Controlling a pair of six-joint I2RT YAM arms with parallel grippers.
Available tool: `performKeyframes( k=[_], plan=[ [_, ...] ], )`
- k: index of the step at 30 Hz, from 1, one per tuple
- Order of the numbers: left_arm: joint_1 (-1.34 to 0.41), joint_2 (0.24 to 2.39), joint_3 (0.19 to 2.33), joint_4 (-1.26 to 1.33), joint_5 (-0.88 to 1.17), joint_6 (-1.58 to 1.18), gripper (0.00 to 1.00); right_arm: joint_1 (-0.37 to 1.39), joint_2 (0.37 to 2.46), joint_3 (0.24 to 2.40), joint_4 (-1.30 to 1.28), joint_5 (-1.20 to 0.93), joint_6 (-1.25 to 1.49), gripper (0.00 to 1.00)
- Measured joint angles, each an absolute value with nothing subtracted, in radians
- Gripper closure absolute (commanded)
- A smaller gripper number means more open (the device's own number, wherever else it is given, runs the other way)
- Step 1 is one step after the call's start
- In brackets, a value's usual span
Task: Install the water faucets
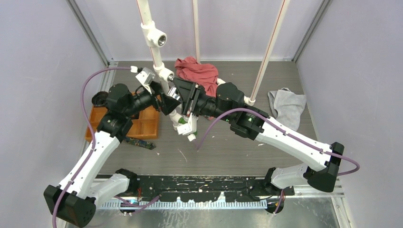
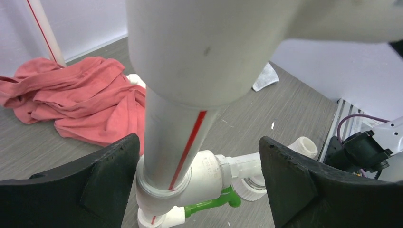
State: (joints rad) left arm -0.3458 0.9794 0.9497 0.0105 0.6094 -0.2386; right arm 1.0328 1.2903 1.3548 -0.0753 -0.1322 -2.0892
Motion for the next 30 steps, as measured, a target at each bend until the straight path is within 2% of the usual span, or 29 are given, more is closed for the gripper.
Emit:
performKeyframes(
  k=[30],
  plan=[
    [-0.391,0.985,0.904,0.064,0.542,-0.232,0.07,1.054,1.319,1.412,-0.136,-0.075,-2.089,1.00]
  ],
)
